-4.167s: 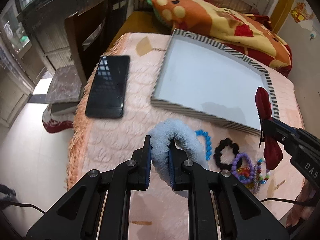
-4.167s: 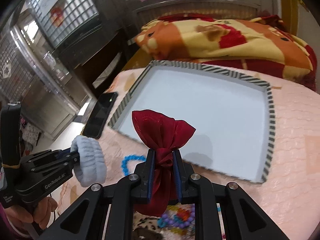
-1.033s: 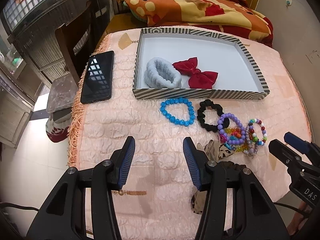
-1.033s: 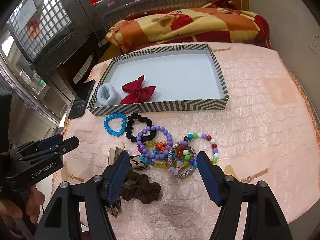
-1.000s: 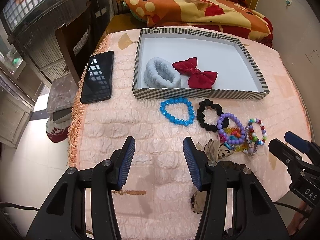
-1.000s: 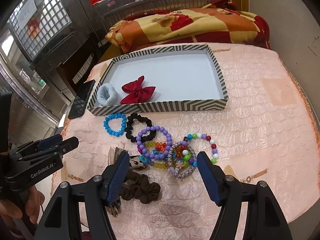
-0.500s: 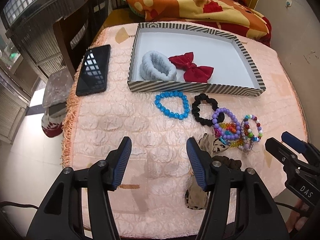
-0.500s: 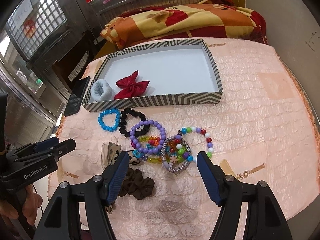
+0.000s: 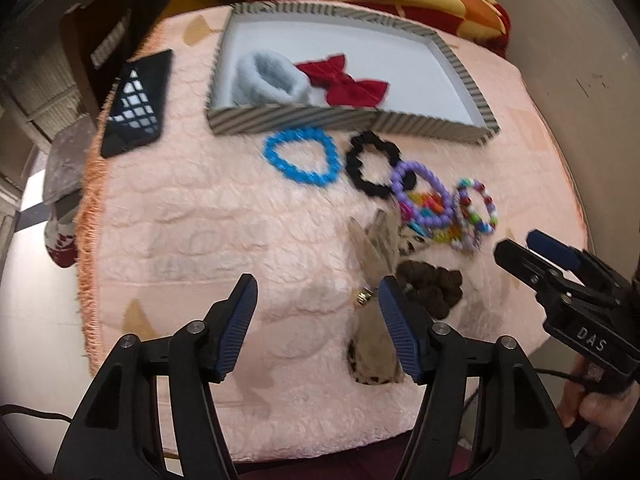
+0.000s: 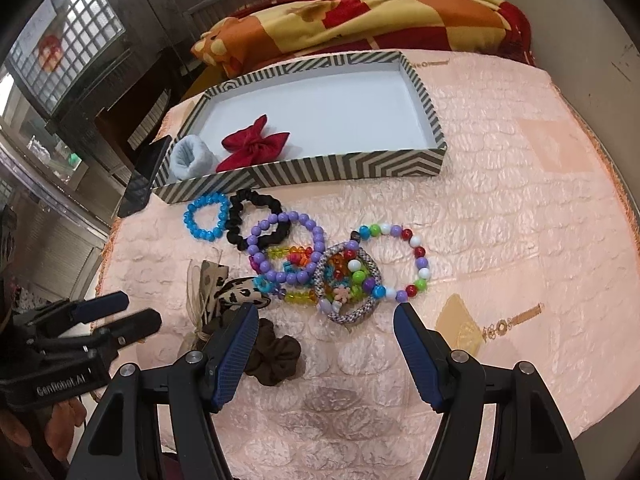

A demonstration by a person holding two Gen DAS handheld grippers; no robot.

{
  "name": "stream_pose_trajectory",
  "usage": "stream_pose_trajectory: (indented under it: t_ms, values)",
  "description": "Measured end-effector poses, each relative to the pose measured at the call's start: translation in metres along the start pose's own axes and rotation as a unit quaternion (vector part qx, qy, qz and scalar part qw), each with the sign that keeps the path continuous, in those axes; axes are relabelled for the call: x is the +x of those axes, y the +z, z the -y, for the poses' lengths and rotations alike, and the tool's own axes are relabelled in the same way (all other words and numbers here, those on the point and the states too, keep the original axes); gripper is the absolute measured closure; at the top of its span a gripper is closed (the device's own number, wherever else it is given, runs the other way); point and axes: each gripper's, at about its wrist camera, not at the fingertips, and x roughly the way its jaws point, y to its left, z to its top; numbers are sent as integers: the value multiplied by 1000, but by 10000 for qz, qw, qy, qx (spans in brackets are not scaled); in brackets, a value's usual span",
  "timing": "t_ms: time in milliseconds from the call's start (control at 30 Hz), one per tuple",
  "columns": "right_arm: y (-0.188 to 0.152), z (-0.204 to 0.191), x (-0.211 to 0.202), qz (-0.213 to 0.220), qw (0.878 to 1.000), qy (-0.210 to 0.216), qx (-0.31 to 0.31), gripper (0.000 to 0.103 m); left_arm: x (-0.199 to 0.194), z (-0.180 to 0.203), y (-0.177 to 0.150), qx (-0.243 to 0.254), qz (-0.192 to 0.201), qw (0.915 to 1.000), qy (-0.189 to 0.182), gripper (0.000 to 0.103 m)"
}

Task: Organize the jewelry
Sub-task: 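Withdraw both tools and move the left tool to the beige ribbon clip, then grasp the beige ribbon clip with the left tool while the right tool grasps the purple bracelet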

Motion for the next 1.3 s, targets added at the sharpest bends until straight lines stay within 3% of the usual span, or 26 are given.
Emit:
stream_pose_trajectory:
  t_ms: [267, 533, 633, 900, 1133, 1233, 1300]
  values:
    - [8, 4, 4, 44, 9998, -109, -155, 35, 24, 18, 1, 264, -270, 9992, -150, 39]
    - [29, -1, 18, 118, 9988, -99, -458, 36, 48, 25, 6, 303, -310, 9991, 43, 39]
    - [39, 0, 29, 75, 9986, -30, -526, 47, 55, 27, 7, 324, -369, 9988, 86, 39]
    - [56, -13, 69, -247, 9935, 3, -1110, 59, 58, 24, 8, 343, -410, 9985, 100, 40]
    - [58, -21, 97, -479, 9849, -232, -1647, 71, 58, 17, 14, 213, -456, 9985, 212, 40]
    - [58, -21, 95, -398, 9844, -180, -1702, 93, 64, 17, 14, 185, -527, 9983, 188, 40]
    - [59, -19, 92, -385, 9852, -163, -1663, 94, 66, 18, 14, 181, -543, 9982, 165, 42]
